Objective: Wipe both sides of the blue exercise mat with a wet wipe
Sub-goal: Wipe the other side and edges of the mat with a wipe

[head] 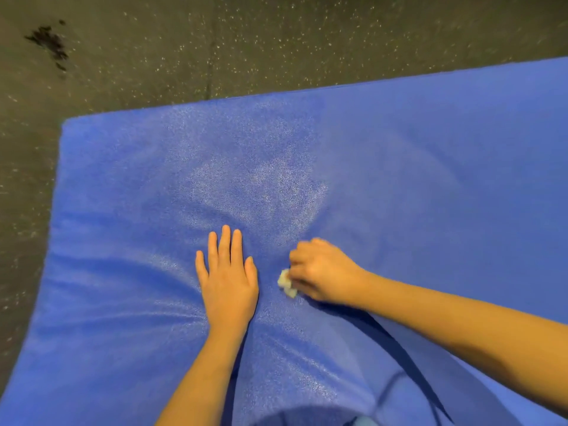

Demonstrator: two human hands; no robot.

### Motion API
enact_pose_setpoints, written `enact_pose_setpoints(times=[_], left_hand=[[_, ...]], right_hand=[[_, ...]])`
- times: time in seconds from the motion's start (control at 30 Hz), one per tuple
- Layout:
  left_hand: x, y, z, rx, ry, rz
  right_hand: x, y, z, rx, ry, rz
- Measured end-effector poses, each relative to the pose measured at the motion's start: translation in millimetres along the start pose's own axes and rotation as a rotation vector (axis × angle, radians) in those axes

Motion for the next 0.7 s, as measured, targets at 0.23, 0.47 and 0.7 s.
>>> enact_pose_setpoints(times=[0.23,0.47,0.7], left_hand=[[1,0,1,-0.008,0.002,0.004],[2,1,2,-0.029,0.002,-0.053],[-13,6,9,-0.021,0.035,-0.144]], right_hand=[[-21,-13,-17,0.172,-0.152,0.042],[-23,20,24,0.016,-0.366,0.199],[-61,-11,-44,0.113,-0.157,-0.017]])
Point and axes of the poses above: each hand's wrist, its own x-axis towards the middle knuckle, its own y-axis out of the back of the hand, z = x × y, the point moved 9 cm from there along x, towards the middle knuckle, and after that the axes turned 2 degrees about -y, right-handed, at the moved point
